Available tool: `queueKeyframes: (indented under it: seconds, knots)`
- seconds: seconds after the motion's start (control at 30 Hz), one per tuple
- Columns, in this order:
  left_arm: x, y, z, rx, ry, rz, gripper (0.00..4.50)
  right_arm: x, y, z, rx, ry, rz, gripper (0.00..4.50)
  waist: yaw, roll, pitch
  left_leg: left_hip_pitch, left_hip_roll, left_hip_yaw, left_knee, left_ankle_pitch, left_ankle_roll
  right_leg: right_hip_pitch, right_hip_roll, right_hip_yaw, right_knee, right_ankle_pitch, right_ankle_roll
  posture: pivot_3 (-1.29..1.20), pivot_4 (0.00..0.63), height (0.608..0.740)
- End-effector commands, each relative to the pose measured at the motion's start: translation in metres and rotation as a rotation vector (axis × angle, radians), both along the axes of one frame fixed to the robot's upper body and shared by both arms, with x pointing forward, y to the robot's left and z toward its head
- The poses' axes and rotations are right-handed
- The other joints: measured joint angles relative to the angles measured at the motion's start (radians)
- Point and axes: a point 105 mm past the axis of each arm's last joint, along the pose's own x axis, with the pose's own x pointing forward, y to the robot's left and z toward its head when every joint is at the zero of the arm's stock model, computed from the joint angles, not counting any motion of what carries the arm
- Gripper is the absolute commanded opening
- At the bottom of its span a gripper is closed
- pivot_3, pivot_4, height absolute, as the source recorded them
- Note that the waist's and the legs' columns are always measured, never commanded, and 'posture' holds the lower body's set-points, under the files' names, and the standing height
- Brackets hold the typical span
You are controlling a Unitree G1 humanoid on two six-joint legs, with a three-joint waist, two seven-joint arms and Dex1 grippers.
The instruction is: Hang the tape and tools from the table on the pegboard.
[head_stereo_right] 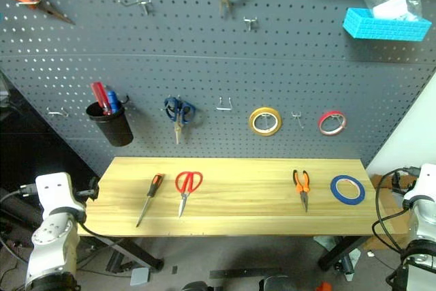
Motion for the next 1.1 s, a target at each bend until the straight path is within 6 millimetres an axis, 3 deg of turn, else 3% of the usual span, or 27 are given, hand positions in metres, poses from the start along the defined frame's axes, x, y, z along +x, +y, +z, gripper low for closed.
queueKeyframes:
  seconds: [0.03, 0.23, 0.43, 0.53, 0.63, 0.73, 0.87, 1.03, 1.1]
  knots:
    - [0.002, 0.003, 0.021, 0.048, -0.072, -0.001, 4.40, 0.006, -0.004, 0.020, -0.027, -0.059, 0.005, 4.50, 0.000, 0.000, 0.000, 0.000, 0.000, 0.000, 0.000, 0.000, 0.000, 0.000, 0.000, 0.000, 0.000, 0.000, 0.000, 0.02, 0.000, 0.740]
    - [0.003, -0.002, 0.019, 0.062, -0.060, -0.012, 4.40, 0.013, 0.009, 0.019, -0.060, -0.039, 0.094, 4.50, 0.000, 0.000, 0.000, 0.000, 0.000, 0.000, -0.001, 0.000, 0.000, 0.001, 0.000, 0.000, -0.002, 0.000, 0.000, 0.01, 0.000, 0.740]
    - [0.018, -0.051, 0.035, -0.054, -0.176, -0.216, 4.40, 0.026, 0.049, 0.013, -0.063, -0.006, 0.324, 4.50, 0.001, 0.000, 0.001, 0.000, 0.000, 0.000, -0.001, -0.001, 0.001, 0.004, 0.000, 0.000, -0.006, 0.001, 0.002, 0.00, 0.021, 0.740]
    - [0.024, -0.073, 0.037, -0.035, -0.137, -0.281, 4.40, 0.028, 0.078, 0.012, -0.005, -0.003, 0.460, 4.50, 0.001, 0.000, 0.005, 0.000, 0.000, -0.001, -0.001, -0.001, 0.001, 0.004, 0.000, 0.000, -0.006, 0.001, 0.002, -0.02, 0.057, 0.740]
    - [0.033, -0.093, 0.040, -0.038, -0.120, -0.329, 4.40, 0.024, 0.093, 0.011, 0.018, 0.022, 0.525, 4.50, 0.001, 0.007, 0.015, 0.001, 0.000, -0.001, -0.001, -0.001, 0.001, 0.005, 0.000, 0.000, -0.006, 0.001, 0.002, -0.04, 0.082, 0.740]
    - [0.044, -0.123, 0.047, -0.054, -0.129, -0.453, 4.40, 0.021, 0.103, 0.009, 0.046, 0.058, 0.544, 4.50, 0.001, 0.008, 0.036, 0.001, 0.000, -0.001, 0.000, -0.001, 0.002, 0.004, 0.000, 0.000, -0.006, 0.001, 0.002, -0.06, 0.123, 0.740]
    - [0.053, -0.179, 0.055, -0.035, -0.088, -0.733, 4.40, 0.022, 0.116, 0.003, 0.063, 0.159, 0.565, 4.50, 0.000, 0.008, 0.074, 0.000, 0.000, -0.001, 0.001, -0.001, 0.002, 0.004, 0.000, 0.001, -0.006, 0.001, 0.002, -0.09, 0.175, 0.740]
    - [0.040, -0.250, 0.067, -0.058, -0.033, -1.147, 4.40, 0.029, 0.125, -0.003, 0.105, 0.278, 0.577, 4.50, -0.005, 0.008, 0.127, -0.007, 0.000, 0.000, 0.000, -0.002, 0.002, -0.002, 0.000, 0.002, -0.006, 0.002, 0.003, -0.12, 0.238, 0.740]
    - [0.034, -0.265, 0.074, -0.080, -0.031, -1.258, 4.40, 0.032, 0.127, -0.004, 0.136, 0.307, 0.568, 4.50, -0.006, 0.010, 0.145, -0.016, 0.000, 0.000, 0.001, -0.001, 0.003, -0.011, 0.000, 0.002, -0.005, 0.005, 0.008, -0.12, 0.263, 0.740]
